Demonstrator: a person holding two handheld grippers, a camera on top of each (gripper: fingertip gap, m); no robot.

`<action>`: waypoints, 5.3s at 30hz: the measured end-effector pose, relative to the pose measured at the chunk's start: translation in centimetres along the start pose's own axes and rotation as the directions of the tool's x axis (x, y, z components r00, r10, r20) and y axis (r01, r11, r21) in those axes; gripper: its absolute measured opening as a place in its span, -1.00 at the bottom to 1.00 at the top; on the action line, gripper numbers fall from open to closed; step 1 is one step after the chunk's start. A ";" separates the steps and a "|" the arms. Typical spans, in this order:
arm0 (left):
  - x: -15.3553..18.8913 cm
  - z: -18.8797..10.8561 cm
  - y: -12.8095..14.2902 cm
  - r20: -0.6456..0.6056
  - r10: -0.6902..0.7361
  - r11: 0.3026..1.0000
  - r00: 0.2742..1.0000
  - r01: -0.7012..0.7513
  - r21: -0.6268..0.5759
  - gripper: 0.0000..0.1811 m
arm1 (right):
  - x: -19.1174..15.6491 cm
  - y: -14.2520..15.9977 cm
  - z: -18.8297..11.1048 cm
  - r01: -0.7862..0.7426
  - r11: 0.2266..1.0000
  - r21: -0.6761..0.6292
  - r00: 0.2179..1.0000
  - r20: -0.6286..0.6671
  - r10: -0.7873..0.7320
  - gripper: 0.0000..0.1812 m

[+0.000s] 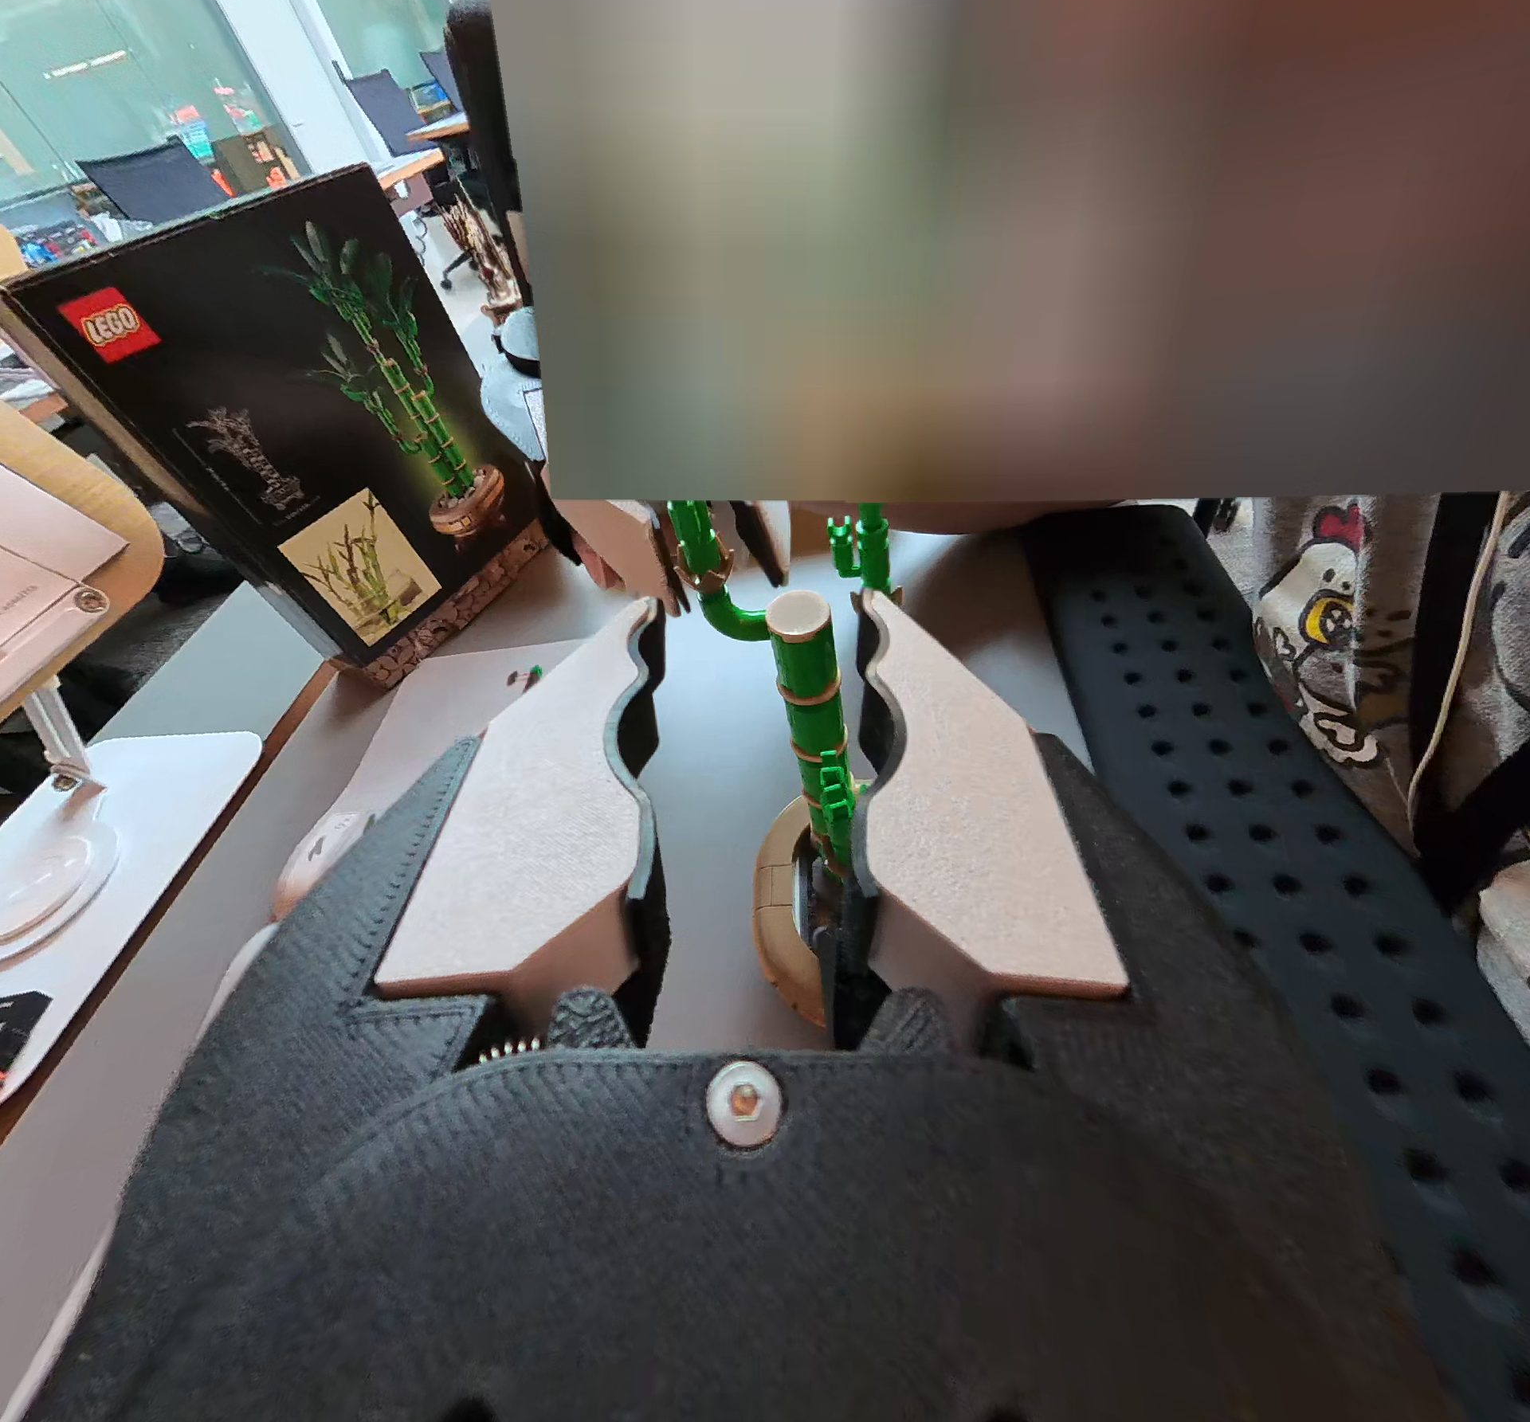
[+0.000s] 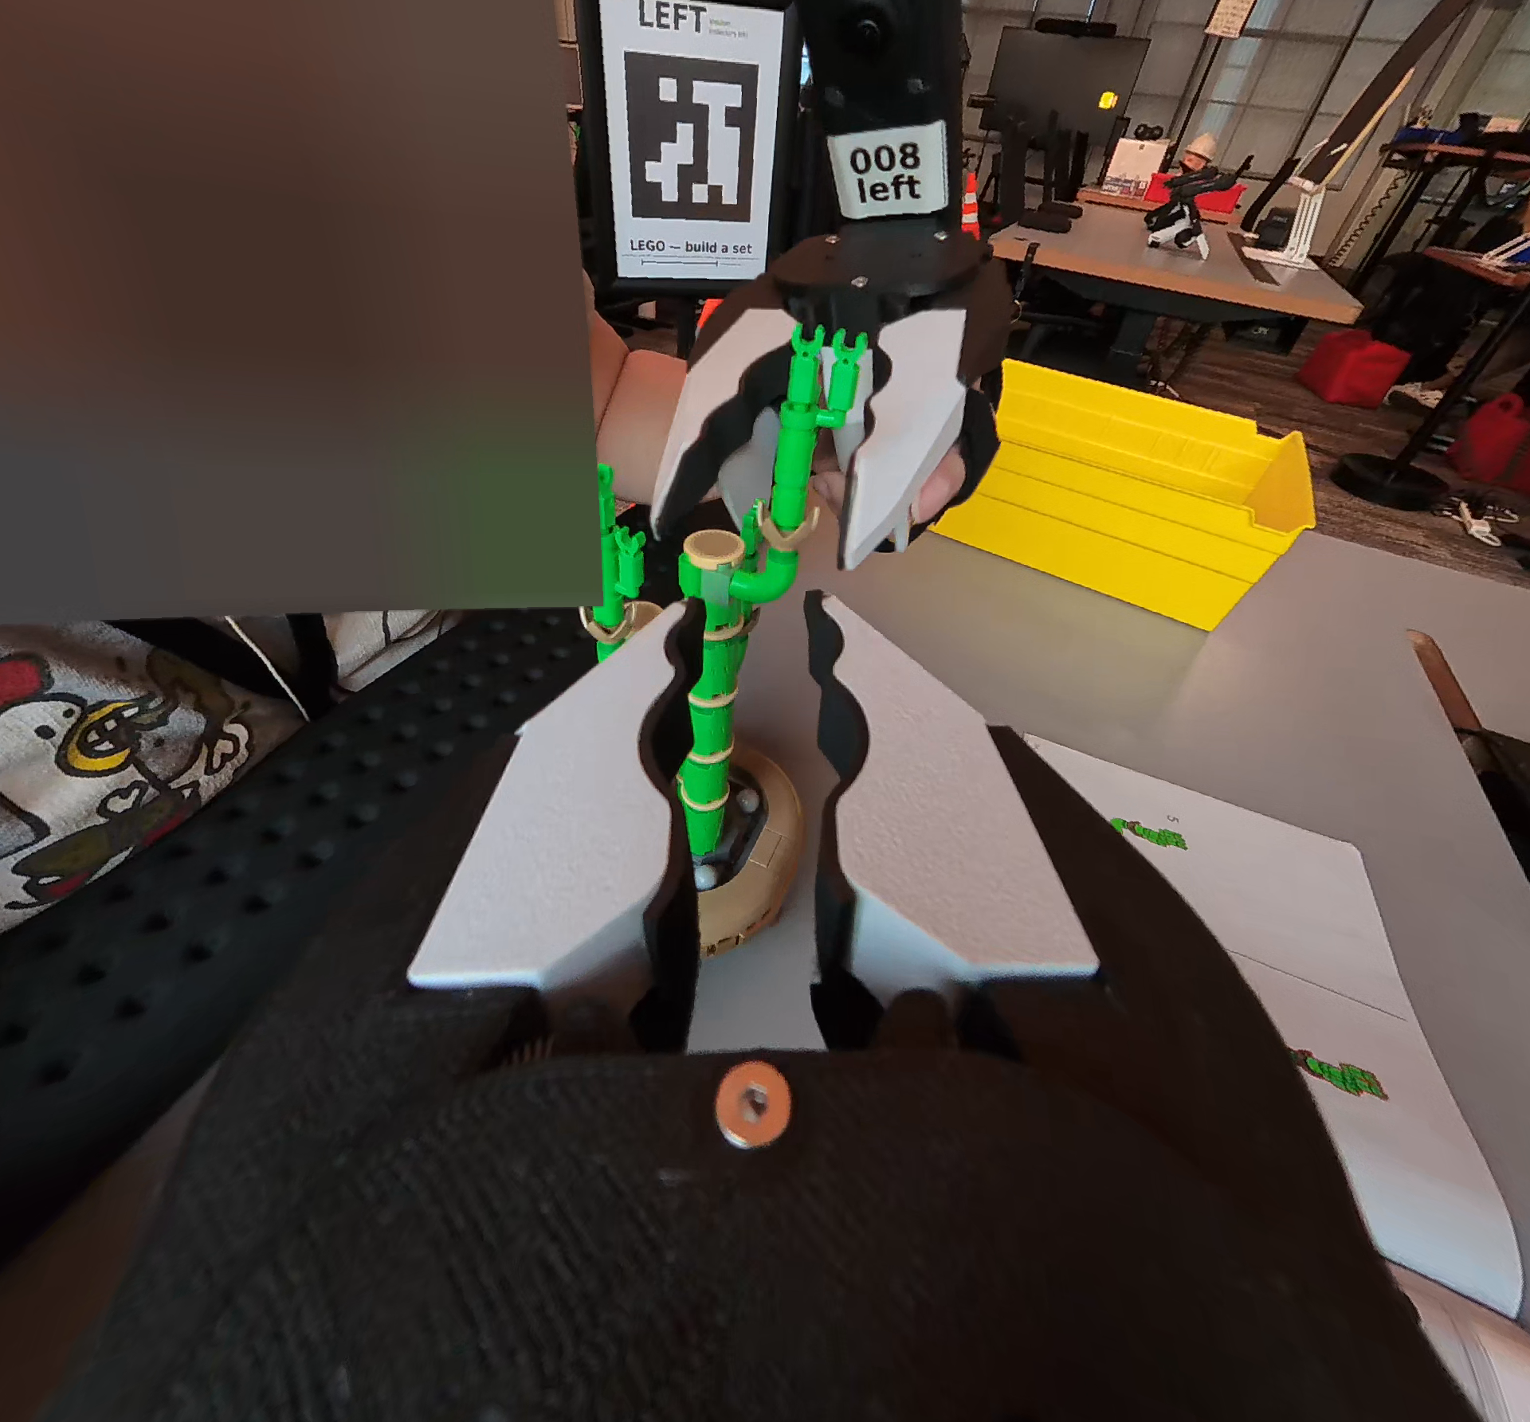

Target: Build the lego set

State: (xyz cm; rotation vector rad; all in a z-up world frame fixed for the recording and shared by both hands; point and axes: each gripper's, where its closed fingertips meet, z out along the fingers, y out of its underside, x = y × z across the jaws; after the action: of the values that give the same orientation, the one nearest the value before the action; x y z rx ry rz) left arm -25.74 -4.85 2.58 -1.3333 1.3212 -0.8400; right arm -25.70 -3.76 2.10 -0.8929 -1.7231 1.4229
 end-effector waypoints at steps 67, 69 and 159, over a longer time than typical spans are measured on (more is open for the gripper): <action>1.3 -7.4 9.6 0.287 -0.387 0.917 0.876 0.333 0.221 -0.36 | -2.3 14.8 5.0 -0.353 0.893 -0.280 0.767 -0.633 0.105 0.14; 1.2 -7.4 9.6 0.291 -0.382 0.919 0.877 0.328 0.218 -0.36 | -1.9 14.8 5.4 -0.351 0.893 -0.281 0.771 -0.628 0.106 0.14; -1.2 -10.4 10.2 0.394 -0.427 0.899 0.814 0.335 0.282 -0.62 | 0.7 12.2 6.0 -0.328 0.927 -0.184 0.792 -0.588 0.164 -0.04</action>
State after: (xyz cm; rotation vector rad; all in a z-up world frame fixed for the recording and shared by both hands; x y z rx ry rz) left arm -38.40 -4.25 -4.64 -1.5410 0.5928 -0.8410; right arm -30.42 -4.28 -10.69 -1.5706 -1.3863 0.9270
